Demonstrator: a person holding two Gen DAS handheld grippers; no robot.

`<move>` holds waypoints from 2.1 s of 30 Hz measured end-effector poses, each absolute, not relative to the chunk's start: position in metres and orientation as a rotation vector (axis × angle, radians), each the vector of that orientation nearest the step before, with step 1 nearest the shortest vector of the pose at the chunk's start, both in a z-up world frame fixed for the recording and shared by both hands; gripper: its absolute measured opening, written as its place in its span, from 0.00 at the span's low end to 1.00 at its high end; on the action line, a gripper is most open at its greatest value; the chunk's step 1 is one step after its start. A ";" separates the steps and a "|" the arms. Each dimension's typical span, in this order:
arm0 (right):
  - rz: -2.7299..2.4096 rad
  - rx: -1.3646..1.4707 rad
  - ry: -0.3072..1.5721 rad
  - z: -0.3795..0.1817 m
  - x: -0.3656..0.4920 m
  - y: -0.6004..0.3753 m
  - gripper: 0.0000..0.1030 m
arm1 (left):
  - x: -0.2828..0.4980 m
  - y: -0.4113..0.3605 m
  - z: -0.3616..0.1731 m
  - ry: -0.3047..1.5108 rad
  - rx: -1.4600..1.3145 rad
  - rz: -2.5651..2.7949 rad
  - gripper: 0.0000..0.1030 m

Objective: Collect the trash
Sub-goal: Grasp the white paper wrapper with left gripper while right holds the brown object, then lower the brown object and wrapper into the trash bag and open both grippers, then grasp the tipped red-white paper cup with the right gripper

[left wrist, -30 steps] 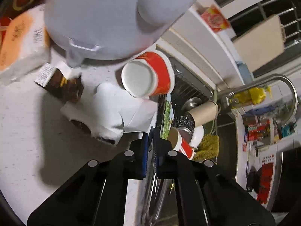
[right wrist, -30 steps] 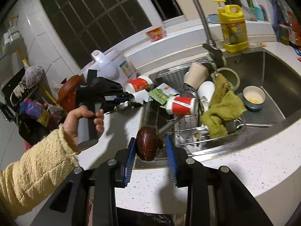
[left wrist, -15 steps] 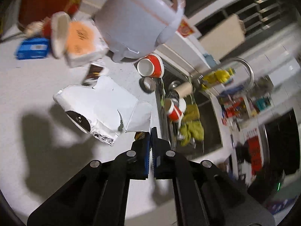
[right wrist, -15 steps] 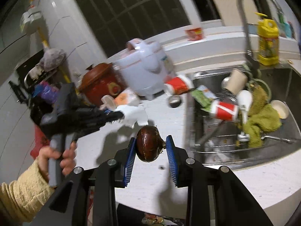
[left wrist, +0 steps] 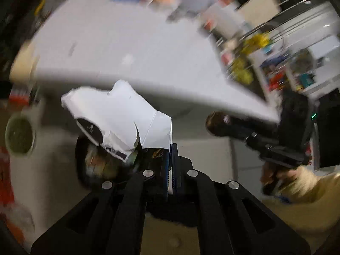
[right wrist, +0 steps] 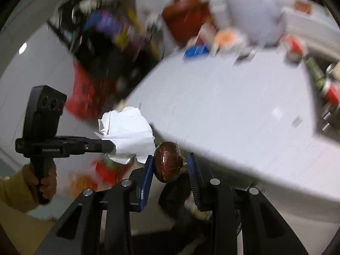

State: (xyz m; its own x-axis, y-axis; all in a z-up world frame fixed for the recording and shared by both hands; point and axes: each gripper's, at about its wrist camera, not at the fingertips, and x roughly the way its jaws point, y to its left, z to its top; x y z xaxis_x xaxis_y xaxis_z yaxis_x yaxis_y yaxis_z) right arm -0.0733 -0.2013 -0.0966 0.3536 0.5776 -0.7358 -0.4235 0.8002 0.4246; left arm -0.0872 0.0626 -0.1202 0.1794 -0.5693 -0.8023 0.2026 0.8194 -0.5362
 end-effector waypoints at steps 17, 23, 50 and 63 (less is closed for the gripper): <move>0.407 0.007 1.510 -0.422 -0.087 -0.126 0.32 | -0.054 0.021 -0.459 1.681 -0.011 -0.399 0.01; 0.302 -0.020 1.534 -0.459 -0.085 -0.138 0.61 | -0.063 0.021 -0.473 1.677 0.103 -0.305 0.74; 0.589 0.127 0.833 -0.082 -0.042 -0.166 0.93 | -0.071 0.061 -0.130 1.065 -0.173 -0.397 0.87; 0.411 -0.025 0.779 -0.069 0.231 -0.122 0.81 | -0.063 0.086 -0.133 1.064 -0.410 -0.178 0.87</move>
